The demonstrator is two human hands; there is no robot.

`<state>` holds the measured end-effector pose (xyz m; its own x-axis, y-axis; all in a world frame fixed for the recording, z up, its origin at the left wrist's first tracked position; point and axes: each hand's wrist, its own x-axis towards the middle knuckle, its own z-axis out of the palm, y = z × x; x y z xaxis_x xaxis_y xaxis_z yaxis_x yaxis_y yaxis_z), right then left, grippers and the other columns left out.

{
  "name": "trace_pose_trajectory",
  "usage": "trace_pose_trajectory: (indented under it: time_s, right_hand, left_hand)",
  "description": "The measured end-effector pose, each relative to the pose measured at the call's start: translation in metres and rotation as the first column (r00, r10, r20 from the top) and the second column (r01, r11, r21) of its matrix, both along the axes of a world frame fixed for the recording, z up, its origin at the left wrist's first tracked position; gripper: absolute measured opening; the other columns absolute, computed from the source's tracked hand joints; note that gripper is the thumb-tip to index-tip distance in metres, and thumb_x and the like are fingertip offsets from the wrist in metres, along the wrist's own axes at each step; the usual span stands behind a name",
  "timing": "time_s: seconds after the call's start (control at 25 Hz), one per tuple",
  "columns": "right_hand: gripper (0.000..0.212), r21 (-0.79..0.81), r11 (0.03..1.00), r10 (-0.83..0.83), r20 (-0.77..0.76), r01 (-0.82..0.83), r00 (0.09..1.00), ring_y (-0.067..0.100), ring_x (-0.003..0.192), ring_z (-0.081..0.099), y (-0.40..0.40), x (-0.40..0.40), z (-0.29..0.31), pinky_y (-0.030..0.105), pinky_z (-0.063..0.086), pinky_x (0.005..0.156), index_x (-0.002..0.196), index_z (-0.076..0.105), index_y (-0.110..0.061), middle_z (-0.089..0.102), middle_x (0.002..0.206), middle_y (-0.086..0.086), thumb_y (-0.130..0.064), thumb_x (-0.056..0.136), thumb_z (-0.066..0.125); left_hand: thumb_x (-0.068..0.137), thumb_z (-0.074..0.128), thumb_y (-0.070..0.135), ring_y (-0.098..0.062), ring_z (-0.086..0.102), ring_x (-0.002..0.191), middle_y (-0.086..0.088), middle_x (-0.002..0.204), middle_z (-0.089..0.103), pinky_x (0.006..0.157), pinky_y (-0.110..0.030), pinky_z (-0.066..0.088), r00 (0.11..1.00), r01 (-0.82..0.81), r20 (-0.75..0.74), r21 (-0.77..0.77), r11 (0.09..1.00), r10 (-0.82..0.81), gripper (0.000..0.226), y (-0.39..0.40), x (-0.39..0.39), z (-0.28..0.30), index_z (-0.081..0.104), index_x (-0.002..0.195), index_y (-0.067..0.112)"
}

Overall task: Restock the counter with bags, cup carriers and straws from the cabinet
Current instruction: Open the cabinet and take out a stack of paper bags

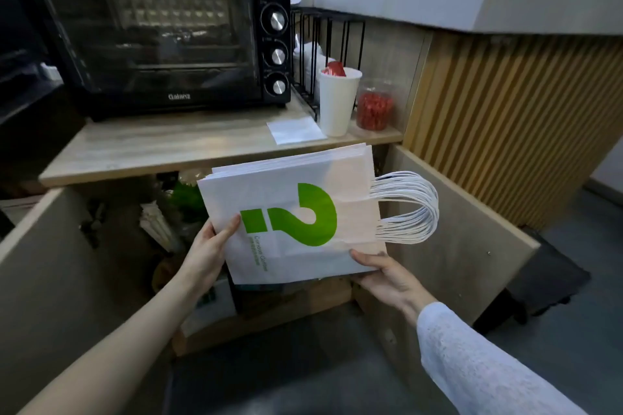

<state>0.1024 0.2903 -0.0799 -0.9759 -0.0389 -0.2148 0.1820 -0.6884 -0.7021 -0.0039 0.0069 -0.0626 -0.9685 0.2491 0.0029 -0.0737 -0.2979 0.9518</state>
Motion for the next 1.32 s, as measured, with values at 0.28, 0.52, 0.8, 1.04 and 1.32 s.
trace_pose_trajectory:
  time_s: [0.28,0.52,0.8,1.04,1.32]
  right_hand:
    - [0.064,0.013,0.999,0.031,-0.018,-0.03,0.999,0.026,0.103,0.069,0.005,0.016,0.148,0.037,0.057,0.086,0.1,0.077,-0.008,0.069,0.114,0.015,0.0,0.039,0.094]
    - [0.051,0.012,0.999,0.054,-0.04,-0.053,0.998,0.028,0.105,0.068,0.008,0.031,0.272,0.037,0.058,0.083,0.102,0.077,-0.009,0.069,0.116,0.015,0.005,0.053,0.086]
    - [0.088,0.05,0.997,0.064,-0.104,-0.059,0.992,0.034,0.124,0.055,0.031,0.048,0.384,0.043,0.048,0.102,0.136,0.052,-0.002,0.056,0.135,0.021,0.001,0.056,0.089]
    - [0.062,0.087,0.996,0.036,-0.135,-0.024,0.99,0.03,0.115,0.062,0.063,0.082,0.467,0.04,0.052,0.095,0.122,0.067,-0.011,0.064,0.127,0.015,0.004,0.063,0.082]
    - [0.06,0.236,0.968,-0.041,-0.202,0.09,0.979,0.028,0.121,0.059,0.11,0.106,0.54,0.035,0.047,0.102,0.126,0.062,-0.009,0.063,0.128,0.012,-0.006,0.069,0.08]
  left_hand:
    - [0.079,0.069,0.032,-0.025,0.064,0.114,-0.008,0.125,0.066,0.095,-0.039,0.053,1.0,0.016,0.021,0.051,0.999,-0.017,0.058,-0.001,0.016,0.14,0.054,0.131,0.011]
    - [0.076,0.069,0.029,-0.02,0.068,0.105,-0.006,0.118,0.07,0.091,-0.036,0.054,0.999,-0.01,0.054,0.076,0.997,0.006,0.042,0.003,0.03,0.263,0.062,0.116,0.017]
    - [0.072,0.074,0.031,-0.017,0.07,0.099,-0.006,0.115,0.071,0.078,-0.028,0.059,0.999,-0.013,-0.047,0.103,0.995,0.018,0.05,0.022,0.051,0.378,0.062,0.118,0.014]
    - [0.086,0.061,0.024,-0.019,0.069,0.101,-0.009,0.12,0.069,0.085,-0.032,0.058,0.999,-0.016,-0.049,0.111,0.994,0.022,0.037,0.057,0.086,0.449,0.061,0.122,0.015]
    - [0.093,0.058,0.024,-0.023,0.066,0.106,-0.011,0.127,0.064,0.094,-0.044,0.053,1.0,0.024,-0.02,0.169,0.985,-0.021,0.037,0.111,0.11,0.507,0.058,0.127,0.013]
